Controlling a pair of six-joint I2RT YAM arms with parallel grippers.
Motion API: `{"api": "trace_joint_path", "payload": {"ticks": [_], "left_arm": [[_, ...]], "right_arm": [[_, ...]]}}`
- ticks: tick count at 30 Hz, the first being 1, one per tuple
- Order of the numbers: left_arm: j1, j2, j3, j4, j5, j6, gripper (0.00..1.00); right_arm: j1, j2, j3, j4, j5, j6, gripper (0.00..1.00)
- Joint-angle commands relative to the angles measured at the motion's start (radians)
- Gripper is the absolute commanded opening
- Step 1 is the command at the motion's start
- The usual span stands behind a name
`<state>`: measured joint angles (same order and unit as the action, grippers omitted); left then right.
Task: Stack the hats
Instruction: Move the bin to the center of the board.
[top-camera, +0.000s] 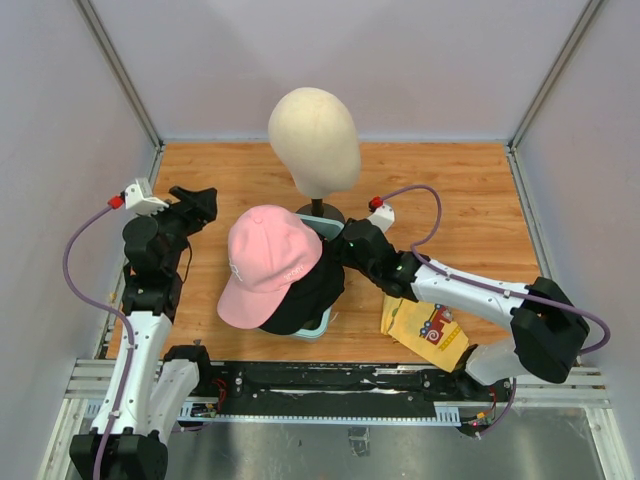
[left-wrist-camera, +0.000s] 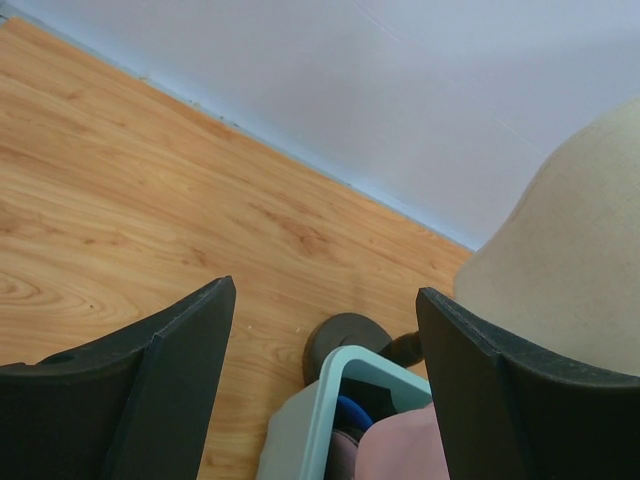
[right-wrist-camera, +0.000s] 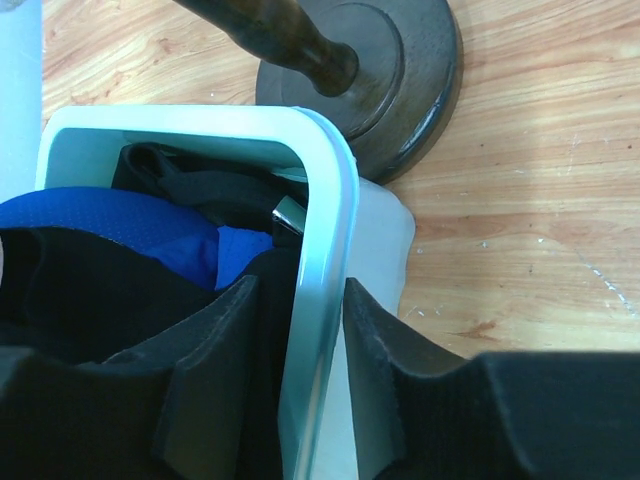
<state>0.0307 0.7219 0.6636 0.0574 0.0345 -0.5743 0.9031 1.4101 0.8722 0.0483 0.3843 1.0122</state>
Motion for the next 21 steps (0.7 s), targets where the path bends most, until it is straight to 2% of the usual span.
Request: {"api": "trace_joint_path", "payload": {"ticks": [1,5,14,21], "left_arm": [[0.003,-0.023,-0.015,0.016,-0.025,0.014,0.78],[0.003,-0.040,-0.023,0.009,-0.036,0.008,0.78],[0.003,-0.076,-0.012,-0.016,-0.064,-0.006,0.77],[0.003,-0.085,-0.003,-0.022,-0.077,-0.023,0.77]], "right_arm": [[0.014,0.003,0.016,-0.023,-0.002,0.045,0.37],[0.015,-0.005,0.017,-0.038,-0.010,0.052,0.29],[0.014,-0.044,0.016,-0.070,-0.024,0.062,0.01],[0.014,-0.112,0.036,-0.141,-0.030,0.056,0.01]]}}
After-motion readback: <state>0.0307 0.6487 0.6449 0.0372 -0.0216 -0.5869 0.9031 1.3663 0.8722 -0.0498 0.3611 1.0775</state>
